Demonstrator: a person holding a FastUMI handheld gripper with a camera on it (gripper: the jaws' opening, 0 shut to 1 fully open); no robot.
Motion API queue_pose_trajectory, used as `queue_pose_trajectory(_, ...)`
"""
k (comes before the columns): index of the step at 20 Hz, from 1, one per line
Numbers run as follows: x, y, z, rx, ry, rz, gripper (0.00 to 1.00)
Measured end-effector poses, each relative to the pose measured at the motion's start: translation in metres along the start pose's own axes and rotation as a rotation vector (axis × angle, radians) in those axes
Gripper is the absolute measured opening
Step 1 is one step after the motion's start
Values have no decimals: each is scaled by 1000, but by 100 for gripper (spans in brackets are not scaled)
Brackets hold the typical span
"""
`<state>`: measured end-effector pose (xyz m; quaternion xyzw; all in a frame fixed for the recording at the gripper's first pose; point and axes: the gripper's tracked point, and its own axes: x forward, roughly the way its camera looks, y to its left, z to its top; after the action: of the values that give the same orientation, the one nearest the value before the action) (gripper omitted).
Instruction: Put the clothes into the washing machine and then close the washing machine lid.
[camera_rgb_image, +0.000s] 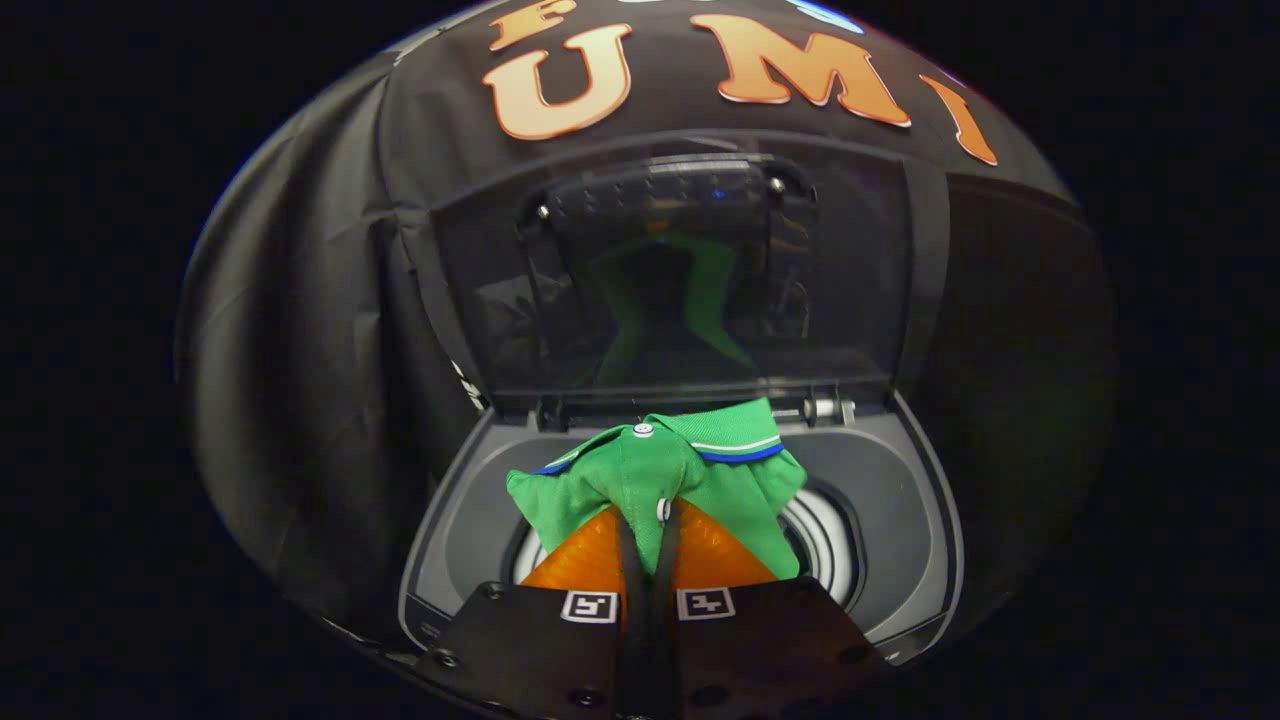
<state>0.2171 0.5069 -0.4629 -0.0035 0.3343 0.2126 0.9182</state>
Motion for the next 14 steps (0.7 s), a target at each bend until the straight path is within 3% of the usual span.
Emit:
queue_pose_trajectory(4, 40, -6, -46, 42, 163, -30, 8)
queue_pose_trajectory(7, 34, -8, -37, 96, 208, -23, 8)
queue_pose_trajectory(9, 38, -12, -34, 105, 213, -25, 16)
queue_pose_trajectory(14, 32, -22, -42, 84, 241, -55, 100)
